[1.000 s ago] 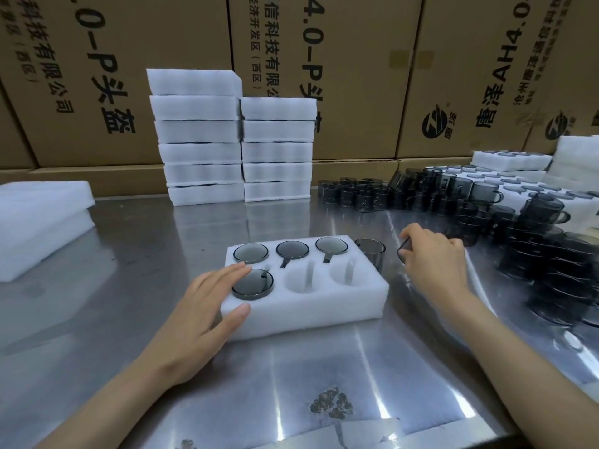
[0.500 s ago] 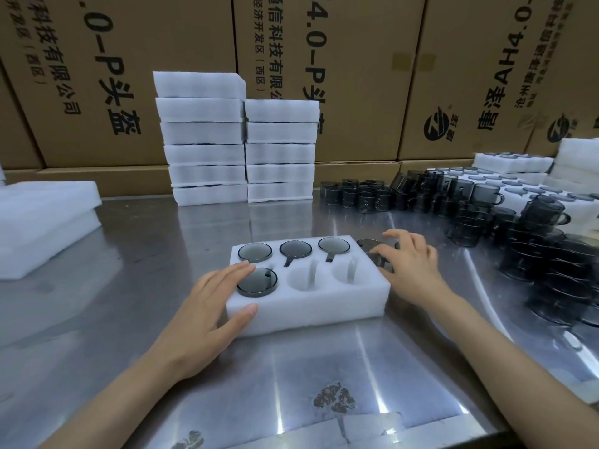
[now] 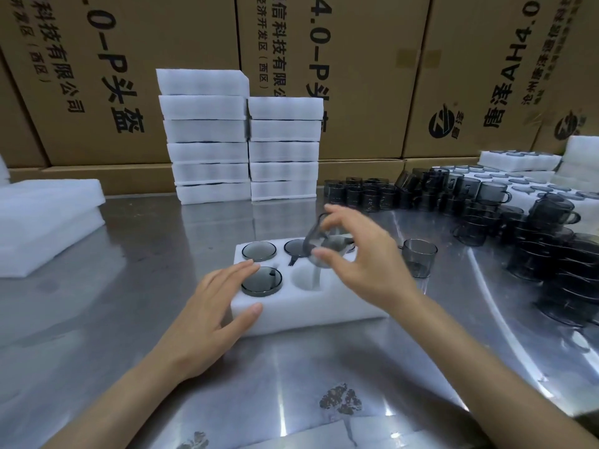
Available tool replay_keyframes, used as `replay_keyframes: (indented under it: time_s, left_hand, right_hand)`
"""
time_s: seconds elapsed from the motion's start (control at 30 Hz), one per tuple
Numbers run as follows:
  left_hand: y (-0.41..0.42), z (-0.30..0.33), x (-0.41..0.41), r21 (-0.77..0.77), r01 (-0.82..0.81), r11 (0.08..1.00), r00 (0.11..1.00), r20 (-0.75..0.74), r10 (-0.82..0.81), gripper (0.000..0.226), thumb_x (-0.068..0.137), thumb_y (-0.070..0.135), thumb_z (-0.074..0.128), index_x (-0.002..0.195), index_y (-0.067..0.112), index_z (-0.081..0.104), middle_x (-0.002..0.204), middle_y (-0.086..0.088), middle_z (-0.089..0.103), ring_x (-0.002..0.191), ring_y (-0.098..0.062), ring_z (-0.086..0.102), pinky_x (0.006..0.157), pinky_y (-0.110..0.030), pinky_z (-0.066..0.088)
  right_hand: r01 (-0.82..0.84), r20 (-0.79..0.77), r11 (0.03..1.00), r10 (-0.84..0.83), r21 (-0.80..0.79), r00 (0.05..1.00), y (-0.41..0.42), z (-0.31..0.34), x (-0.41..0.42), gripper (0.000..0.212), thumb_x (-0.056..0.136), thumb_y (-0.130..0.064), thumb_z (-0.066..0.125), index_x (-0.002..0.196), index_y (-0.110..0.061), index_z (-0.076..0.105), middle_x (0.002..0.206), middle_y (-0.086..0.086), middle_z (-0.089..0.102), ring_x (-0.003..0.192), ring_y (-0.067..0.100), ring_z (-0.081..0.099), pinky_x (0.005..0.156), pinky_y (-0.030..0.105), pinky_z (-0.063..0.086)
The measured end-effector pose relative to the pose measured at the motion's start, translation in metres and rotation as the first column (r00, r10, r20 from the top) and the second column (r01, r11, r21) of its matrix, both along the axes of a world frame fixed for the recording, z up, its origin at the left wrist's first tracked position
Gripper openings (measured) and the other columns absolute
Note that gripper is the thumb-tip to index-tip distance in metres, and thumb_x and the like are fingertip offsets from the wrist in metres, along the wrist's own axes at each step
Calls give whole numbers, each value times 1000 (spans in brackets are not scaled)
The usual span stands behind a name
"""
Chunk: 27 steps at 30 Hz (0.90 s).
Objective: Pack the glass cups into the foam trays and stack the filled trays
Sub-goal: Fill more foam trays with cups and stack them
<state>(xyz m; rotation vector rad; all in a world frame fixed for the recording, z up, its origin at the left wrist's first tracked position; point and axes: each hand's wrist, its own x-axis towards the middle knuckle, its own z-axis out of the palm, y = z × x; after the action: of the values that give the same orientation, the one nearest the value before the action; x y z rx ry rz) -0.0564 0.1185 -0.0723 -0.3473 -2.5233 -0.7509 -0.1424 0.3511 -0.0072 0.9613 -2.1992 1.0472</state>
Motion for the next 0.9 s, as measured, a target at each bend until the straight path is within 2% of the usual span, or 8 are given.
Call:
replay_keyframes:
  time_s: [0.1, 0.17, 0.2, 0.33, 0.63, 0.73, 0.8, 0.9]
  left_hand:
    - [0, 1, 0, 0, 4, 1000, 1000, -2, -4, 54, 84, 62, 37, 135, 45, 33, 143, 32, 29, 132, 10, 21, 103, -2, 12]
    - [0, 1, 0, 0, 8, 1000, 1000, 1, -8, 53, 84, 62, 38, 134, 46, 33, 143, 31, 29, 132, 10, 21, 103, -2, 13]
    - [0, 2, 0, 1, 10, 1000, 1000, 2, -10, 52, 84, 62, 38, 134, 46, 33, 143, 32, 29, 132, 9, 21, 103, -2, 13]
    - [0, 1, 1, 9, 10, 1000, 1000, 1, -10, 51, 84, 62, 38, 133, 48, 32, 141, 34, 29, 132, 10, 20, 102, -1, 13]
    - [0, 2, 2, 7, -1, 1000, 1000, 26, 1, 53, 83, 64, 37, 133, 48, 31, 142, 32, 29, 132, 8, 21, 104, -4, 14]
    - [2, 7, 4, -16, -2, 1000, 1000, 19, 2, 57, 82, 65, 37, 135, 46, 29, 143, 30, 28, 133, 8, 21, 110, -15, 19]
    - [6, 15, 6, -41, 1, 999, 999, -40, -3, 59, 84, 62, 38, 138, 42, 29, 146, 28, 28, 136, 5, 22, 113, -24, 21]
    - [22, 31, 8, -117, 55, 992, 994, -87, -65, 63, 88, 59, 38, 146, 37, 25, 152, 25, 21, 142, 2, 14, 118, -32, 12]
  right_hand:
    - [-38, 90, 993, 29, 110, 996, -13, -12, 7, 50, 80, -28, 72, 125, -29, 51, 129, -14, 54, 113, 1, 45, 95, 15, 34]
    - [-37, 77, 983, 24, 178, 997, -14, -16, 7, 56, 82, -29, 71, 133, -28, 48, 134, -16, 51, 114, -3, 38, 91, 1, 24]
    - [-32, 67, 979, 19, 199, 998, -13, -16, 7, 56, 82, -29, 71, 133, -28, 48, 136, -17, 49, 116, -4, 36, 92, -1, 21]
    - [-19, 79, 973, 0, 229, 997, -9, -15, 9, 54, 81, -33, 72, 132, -29, 52, 135, -18, 51, 123, 3, 42, 100, 17, 30]
    - [26, 53, 947, -45, 321, 998, -13, -14, 13, 62, 79, -47, 70, 135, -35, 48, 142, -22, 43, 131, 3, 36, 103, 20, 31]
    - [4, 76, 954, -28, 301, 997, -8, -13, 12, 69, 79, -54, 66, 141, -39, 38, 147, -26, 28, 132, -7, 24, 104, 10, 18]
    - [11, 75, 968, -31, 252, 997, -3, -12, 11, 66, 85, -55, 57, 144, -38, 33, 146, -31, 21, 128, -17, 14, 107, 10, 12]
    - [18, 53, 965, -33, 261, 998, 3, -16, 10, 60, 92, -51, 47, 146, -36, 28, 145, -33, 15, 129, -21, 6, 107, 7, 6]
